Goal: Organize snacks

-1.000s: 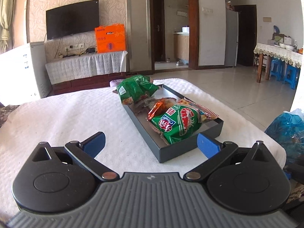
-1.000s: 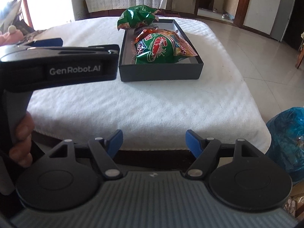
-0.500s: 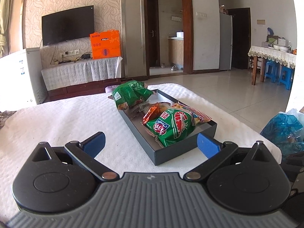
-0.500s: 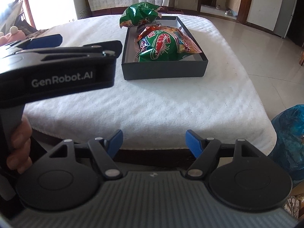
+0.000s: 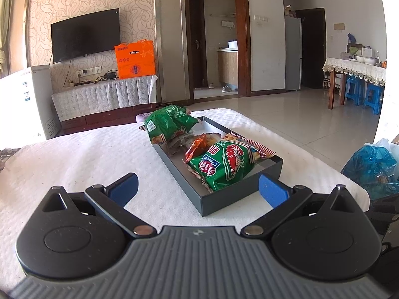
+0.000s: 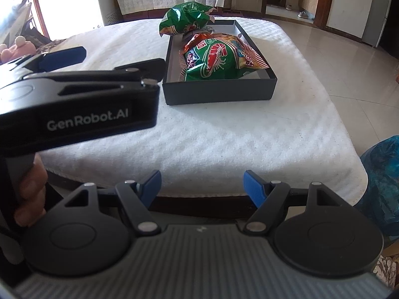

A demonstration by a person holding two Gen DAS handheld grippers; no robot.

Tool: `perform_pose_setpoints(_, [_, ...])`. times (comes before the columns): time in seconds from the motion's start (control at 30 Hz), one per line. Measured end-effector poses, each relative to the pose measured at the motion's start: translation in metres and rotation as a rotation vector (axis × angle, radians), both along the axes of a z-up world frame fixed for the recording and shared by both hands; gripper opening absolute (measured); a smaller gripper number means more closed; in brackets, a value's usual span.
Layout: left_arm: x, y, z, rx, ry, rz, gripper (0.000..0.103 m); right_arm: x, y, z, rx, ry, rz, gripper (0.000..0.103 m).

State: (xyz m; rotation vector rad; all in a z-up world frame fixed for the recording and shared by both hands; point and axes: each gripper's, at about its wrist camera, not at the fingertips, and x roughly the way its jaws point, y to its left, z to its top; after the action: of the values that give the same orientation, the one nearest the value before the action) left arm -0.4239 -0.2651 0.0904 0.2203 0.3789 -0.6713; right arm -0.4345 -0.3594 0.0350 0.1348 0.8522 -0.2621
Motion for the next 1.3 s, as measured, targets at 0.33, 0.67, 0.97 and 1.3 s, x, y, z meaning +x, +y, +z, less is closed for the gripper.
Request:
perform_pose_setpoints(0.33, [0.002, 0.000, -0.001, 0.000, 0.005, -0.002, 0.103, 0.000, 0.000, 0.000, -0.003, 0.002, 0.001, 0.075])
perform_pose_setpoints(0.67, [0.001, -0.001, -0.002, 0.003, 0.007, -0.006, 0.103, 0.001, 0.000, 0.000, -0.002, 0.005, 0.004, 0.075])
perform_pose_setpoints(0.97, [0.004, -0.001, -0.003, 0.009, 0.017, -0.001, 0.103, -0.002, 0.000, 0.001, -0.005, -0.021, -0.012, 0.075])
perform_pose_setpoints(1.3, [0.005, 0.010, -0.001, 0.024, 0.008, 0.026, 0.103, -0.003, 0.002, 0.007, -0.031, -0.084, -0.017, 0.075])
